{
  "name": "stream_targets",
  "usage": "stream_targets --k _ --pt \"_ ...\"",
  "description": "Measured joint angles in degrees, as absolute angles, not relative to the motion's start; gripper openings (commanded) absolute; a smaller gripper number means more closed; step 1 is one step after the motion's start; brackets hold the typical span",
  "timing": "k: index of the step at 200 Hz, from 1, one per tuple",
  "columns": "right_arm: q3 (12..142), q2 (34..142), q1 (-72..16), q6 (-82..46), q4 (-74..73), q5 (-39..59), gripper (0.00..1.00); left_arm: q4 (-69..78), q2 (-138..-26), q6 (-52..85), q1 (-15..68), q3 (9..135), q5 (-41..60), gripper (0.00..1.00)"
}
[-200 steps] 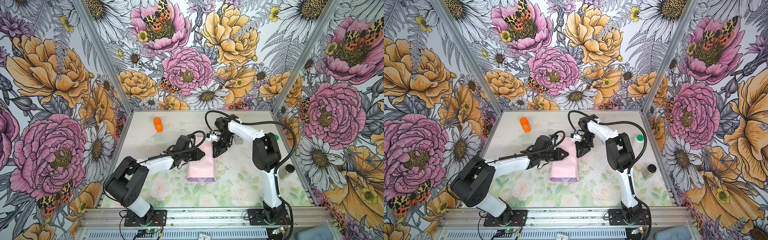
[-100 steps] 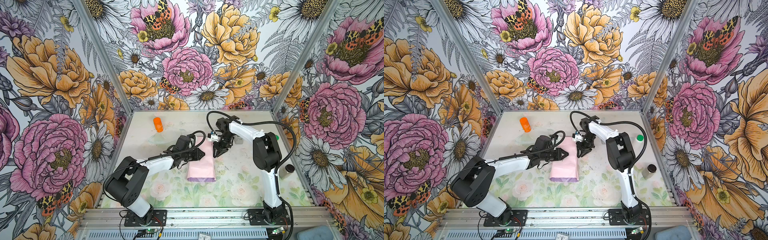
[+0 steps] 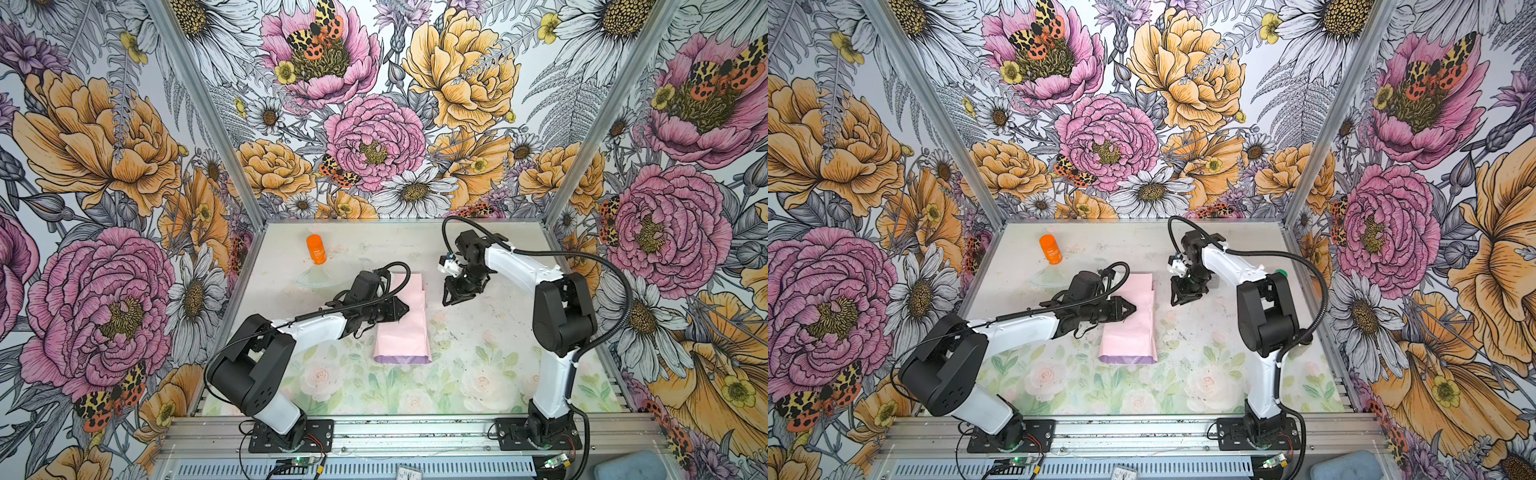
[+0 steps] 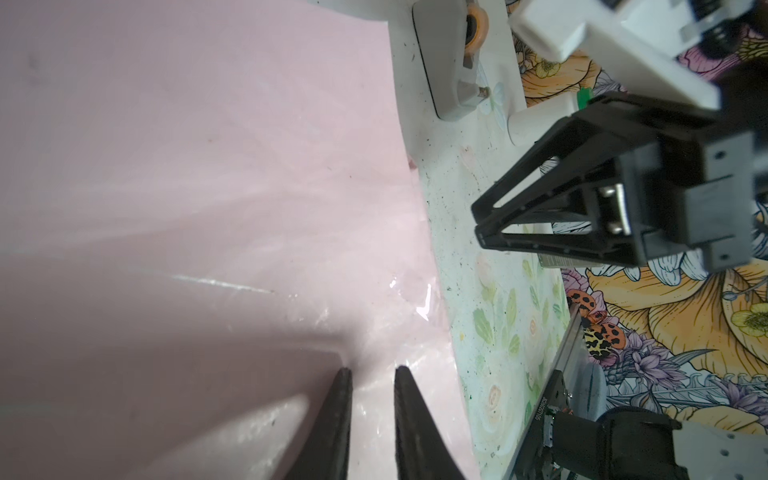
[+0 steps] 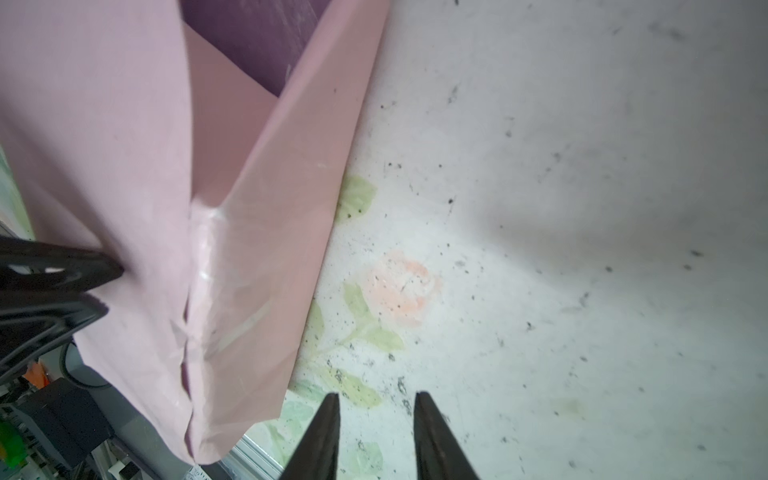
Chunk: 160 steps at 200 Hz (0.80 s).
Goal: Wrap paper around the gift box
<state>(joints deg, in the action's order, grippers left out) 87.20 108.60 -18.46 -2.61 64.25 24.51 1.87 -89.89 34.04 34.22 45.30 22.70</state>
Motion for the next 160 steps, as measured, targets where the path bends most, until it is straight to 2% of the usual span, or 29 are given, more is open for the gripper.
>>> stream_targets --k 35,64,100,160 --pt "77.17 95.57 -21.39 -11.77 55.72 25.12 0.35 1.45 -89.69 33.95 34.22 45.30 22.35 0.22" --pt "70.91 89.58 -25.15 -21.58 46.96 25.26 0.38 1.43 -89.69 33.89 34.22 45.30 22.33 0.22" --pt "68.03 89.86 -28.23 -30.65 40.99 23.49 0.44 1.41 -89.69 33.89 34.22 45.32 22.33 0.22" --pt "67.96 93.14 -28.86 -36.53 37.76 20.99 0.44 1.26 -89.71 33.91 34.39 45.52 22.33 0.22"
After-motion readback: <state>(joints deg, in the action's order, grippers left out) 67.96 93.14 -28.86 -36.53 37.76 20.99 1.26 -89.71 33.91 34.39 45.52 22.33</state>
